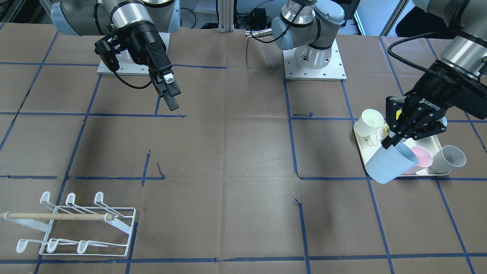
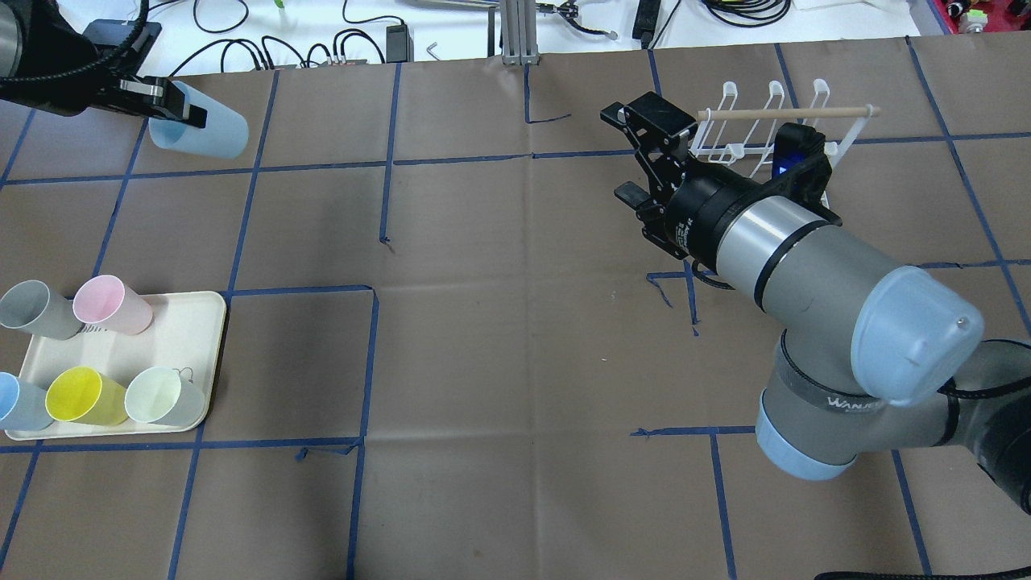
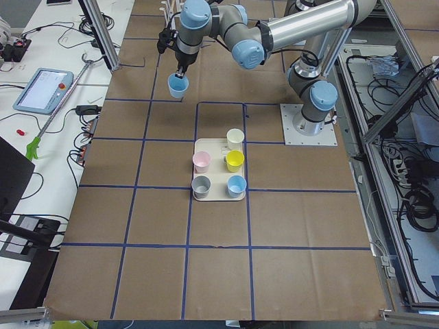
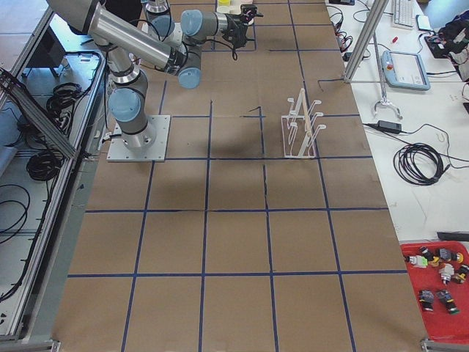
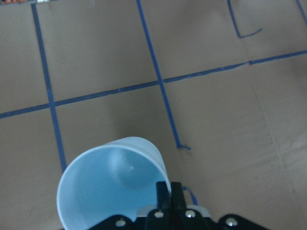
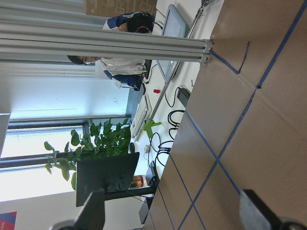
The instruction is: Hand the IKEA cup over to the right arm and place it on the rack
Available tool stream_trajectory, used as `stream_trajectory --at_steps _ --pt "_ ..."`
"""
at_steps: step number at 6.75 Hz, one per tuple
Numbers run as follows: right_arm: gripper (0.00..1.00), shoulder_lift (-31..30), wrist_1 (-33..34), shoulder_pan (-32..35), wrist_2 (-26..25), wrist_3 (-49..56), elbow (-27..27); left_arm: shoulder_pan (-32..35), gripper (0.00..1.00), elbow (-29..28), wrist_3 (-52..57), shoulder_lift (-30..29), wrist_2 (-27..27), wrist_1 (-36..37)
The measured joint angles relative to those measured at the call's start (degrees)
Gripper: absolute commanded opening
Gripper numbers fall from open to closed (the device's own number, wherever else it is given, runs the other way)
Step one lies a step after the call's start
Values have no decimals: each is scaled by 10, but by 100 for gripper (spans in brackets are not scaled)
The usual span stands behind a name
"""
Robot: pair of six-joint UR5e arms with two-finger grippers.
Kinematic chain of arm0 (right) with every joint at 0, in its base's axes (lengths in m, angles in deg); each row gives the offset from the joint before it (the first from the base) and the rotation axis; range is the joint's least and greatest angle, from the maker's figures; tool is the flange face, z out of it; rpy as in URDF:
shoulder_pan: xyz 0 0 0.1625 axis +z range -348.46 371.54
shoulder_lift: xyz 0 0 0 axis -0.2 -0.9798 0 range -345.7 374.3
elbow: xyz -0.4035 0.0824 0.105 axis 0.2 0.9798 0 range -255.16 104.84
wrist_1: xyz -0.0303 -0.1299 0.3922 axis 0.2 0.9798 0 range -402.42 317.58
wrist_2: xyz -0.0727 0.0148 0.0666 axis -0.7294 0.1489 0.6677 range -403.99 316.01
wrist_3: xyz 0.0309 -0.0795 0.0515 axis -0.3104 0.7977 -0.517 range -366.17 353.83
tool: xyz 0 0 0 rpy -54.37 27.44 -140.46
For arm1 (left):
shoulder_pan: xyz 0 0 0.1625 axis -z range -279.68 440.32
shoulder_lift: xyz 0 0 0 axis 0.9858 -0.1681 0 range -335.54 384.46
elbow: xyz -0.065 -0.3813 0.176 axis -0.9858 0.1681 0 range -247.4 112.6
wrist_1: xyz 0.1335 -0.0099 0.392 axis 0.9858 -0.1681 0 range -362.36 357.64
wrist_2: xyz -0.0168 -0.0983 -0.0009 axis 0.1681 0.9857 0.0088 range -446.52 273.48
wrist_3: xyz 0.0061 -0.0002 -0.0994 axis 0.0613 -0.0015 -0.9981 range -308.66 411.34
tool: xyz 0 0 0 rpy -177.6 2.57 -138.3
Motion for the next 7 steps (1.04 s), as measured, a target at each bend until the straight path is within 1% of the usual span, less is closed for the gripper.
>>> stream_trajectory --at_steps 2,4,5,6,7 --pt "100 0 -1 0 -14 -2 -1 0 0 88 2 44 98 96" --pt "100 1 -7 1 -15 -2 -1 3 0 167 2 54 201 235" --pt "100 1 -8 1 -17 -14 -3 16 0 189 2 51 231 293" --pt "100 0 -9 2 -20 -49 -9 40 0 203 1 38 244 355" --pt "100 -1 -10 2 -22 -91 -16 62 0 210 0 6 249 434"
